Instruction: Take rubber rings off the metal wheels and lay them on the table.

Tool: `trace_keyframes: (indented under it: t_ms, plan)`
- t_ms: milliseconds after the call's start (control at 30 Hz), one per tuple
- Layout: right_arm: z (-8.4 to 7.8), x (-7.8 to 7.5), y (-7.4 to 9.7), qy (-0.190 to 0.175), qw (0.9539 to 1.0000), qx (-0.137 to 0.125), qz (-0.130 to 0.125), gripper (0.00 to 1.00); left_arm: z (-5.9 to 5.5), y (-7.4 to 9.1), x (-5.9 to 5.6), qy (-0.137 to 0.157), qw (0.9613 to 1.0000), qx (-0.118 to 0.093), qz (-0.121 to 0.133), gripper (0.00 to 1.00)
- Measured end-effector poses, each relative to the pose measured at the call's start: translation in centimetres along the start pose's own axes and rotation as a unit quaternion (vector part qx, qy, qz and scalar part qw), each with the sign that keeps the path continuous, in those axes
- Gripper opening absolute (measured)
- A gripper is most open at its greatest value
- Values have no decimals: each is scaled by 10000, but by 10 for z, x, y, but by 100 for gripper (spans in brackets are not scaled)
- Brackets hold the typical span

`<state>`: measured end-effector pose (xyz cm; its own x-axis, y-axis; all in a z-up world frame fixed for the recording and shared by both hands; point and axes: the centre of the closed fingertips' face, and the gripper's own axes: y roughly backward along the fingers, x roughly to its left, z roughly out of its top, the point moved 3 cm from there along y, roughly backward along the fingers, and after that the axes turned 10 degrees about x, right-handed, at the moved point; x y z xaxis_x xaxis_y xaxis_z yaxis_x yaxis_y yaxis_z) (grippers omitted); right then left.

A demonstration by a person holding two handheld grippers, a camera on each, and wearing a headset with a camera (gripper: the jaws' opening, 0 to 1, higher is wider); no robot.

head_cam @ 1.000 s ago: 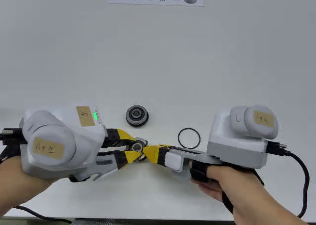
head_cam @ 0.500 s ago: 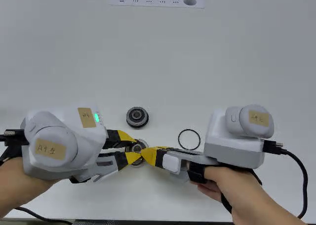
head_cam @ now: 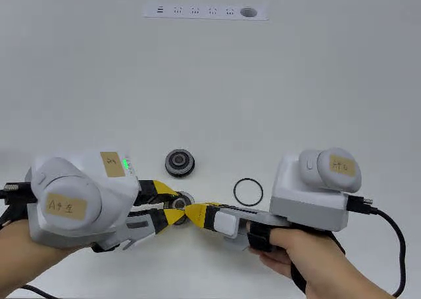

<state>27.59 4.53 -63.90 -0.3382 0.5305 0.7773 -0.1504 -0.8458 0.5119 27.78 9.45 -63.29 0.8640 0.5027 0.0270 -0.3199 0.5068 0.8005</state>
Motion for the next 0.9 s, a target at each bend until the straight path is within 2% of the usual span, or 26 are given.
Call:
trace_keyframes:
  t_ms: [333, 533, 733, 900]
  plan:
    - [1, 3, -1, -40, 10000, -35, 83, 1, -1, 6, 0, 33, 10000, -20, 8, 19]
    - [2, 8, -1, -33, 9999, -42, 158, 2, -5, 14, -1, 16, 10000, 14, 19, 20]
    - [10, 18, 5, -29, 9993, -189, 316, 2, -10, 25, 5, 191, 9996, -46, 180, 20]
    - [18, 16, 16, -72, 9987, -417, 293, 2, -12, 33, 12, 312, 9989, -105, 324, 20]
